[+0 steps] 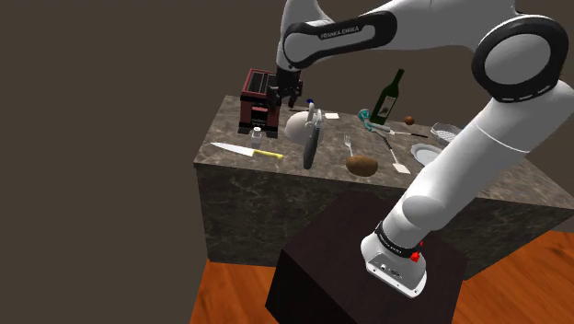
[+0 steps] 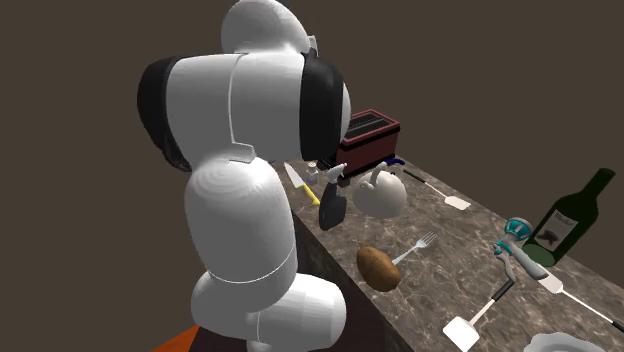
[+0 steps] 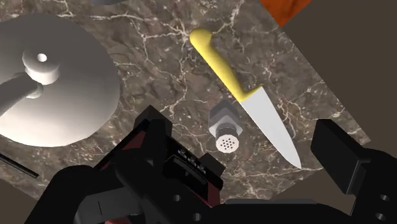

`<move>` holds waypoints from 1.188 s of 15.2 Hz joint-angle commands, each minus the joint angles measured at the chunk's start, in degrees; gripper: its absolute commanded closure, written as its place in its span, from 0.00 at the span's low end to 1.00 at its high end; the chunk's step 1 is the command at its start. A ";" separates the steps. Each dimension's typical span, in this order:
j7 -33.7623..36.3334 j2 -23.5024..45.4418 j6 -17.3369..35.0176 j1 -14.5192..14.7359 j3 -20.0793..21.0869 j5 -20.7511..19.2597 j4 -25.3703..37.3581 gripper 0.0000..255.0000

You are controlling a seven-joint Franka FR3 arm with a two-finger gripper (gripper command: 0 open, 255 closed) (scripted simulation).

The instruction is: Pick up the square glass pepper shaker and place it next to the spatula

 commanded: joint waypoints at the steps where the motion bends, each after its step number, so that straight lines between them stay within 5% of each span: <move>1: -0.03 4.55 0.94 -0.07 -0.04 -0.02 2.88 0.00; 11: -0.18 27.42 2.71 0.00 -0.16 0.01 20.20 0.00; 18: -0.03 29.81 7.21 0.00 -0.28 -0.23 18.08 0.00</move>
